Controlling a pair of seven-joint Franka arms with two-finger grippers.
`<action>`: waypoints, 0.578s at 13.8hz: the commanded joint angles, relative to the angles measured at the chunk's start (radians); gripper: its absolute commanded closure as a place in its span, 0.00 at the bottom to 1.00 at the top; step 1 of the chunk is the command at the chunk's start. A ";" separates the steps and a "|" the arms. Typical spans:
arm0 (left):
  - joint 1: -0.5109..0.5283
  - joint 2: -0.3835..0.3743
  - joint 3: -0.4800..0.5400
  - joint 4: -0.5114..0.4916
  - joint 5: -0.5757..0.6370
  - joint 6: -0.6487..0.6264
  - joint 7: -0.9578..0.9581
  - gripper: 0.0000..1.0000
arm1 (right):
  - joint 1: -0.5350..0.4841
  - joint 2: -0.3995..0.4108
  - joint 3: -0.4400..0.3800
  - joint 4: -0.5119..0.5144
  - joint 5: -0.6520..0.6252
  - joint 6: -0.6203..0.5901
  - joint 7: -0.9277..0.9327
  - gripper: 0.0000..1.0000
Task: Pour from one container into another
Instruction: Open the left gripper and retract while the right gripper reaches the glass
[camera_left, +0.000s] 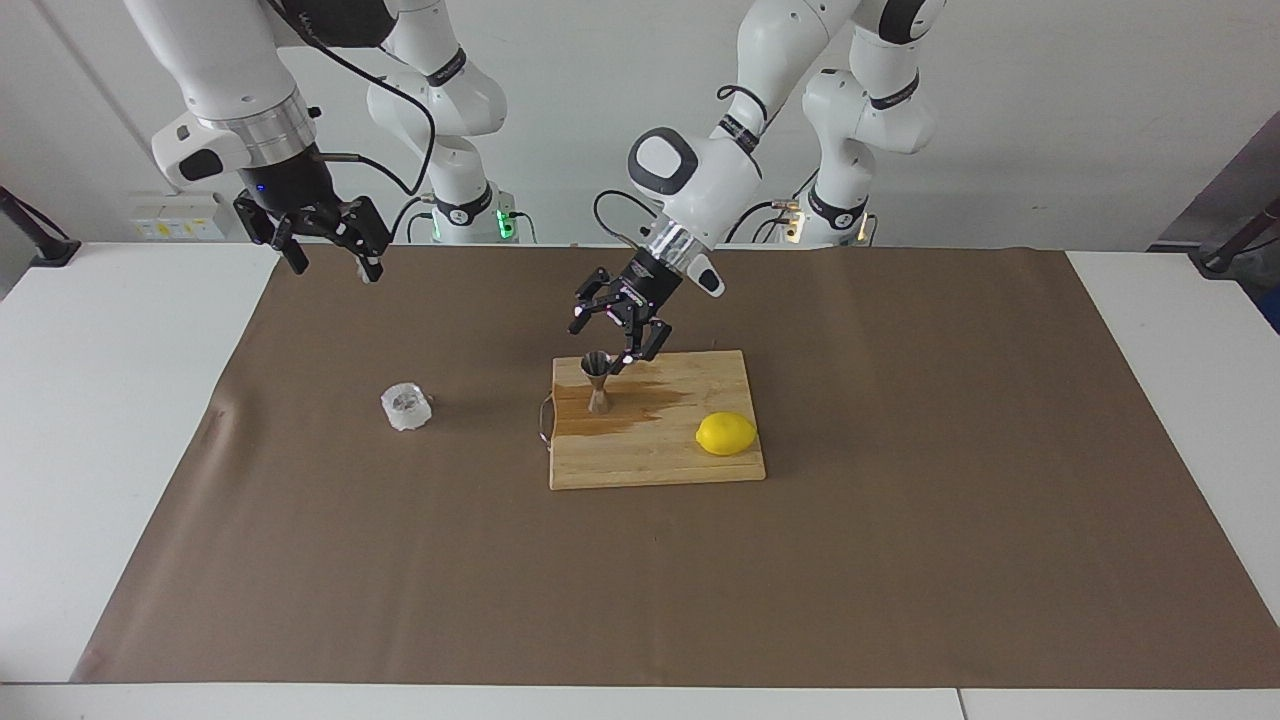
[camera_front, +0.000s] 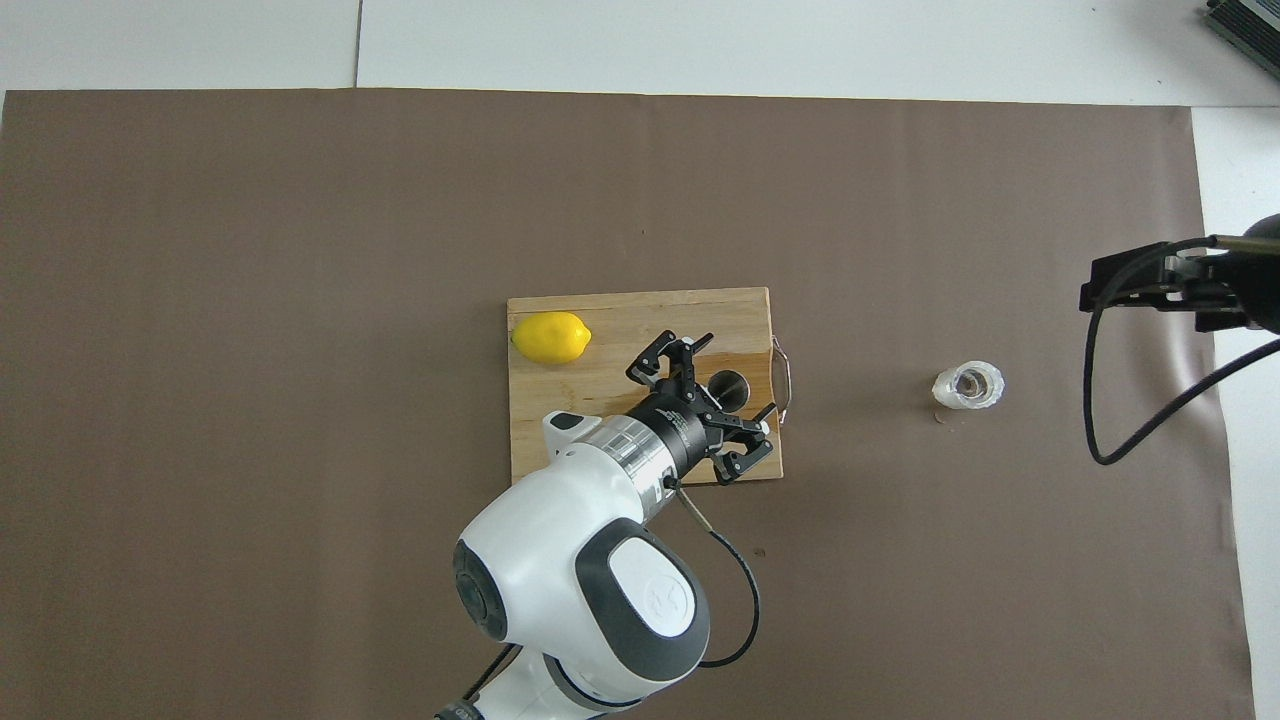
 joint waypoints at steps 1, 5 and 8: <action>0.037 -0.042 0.013 -0.009 0.010 0.006 0.026 0.00 | -0.009 -0.013 0.010 -0.007 0.000 0.006 -0.003 0.00; 0.139 -0.048 0.014 -0.006 0.044 -0.002 0.127 0.00 | 0.002 -0.006 0.014 -0.012 -0.038 -0.002 -0.115 0.00; 0.229 -0.062 0.013 -0.006 0.073 -0.007 0.184 0.00 | 0.004 -0.014 0.019 -0.057 -0.070 0.009 -0.322 0.00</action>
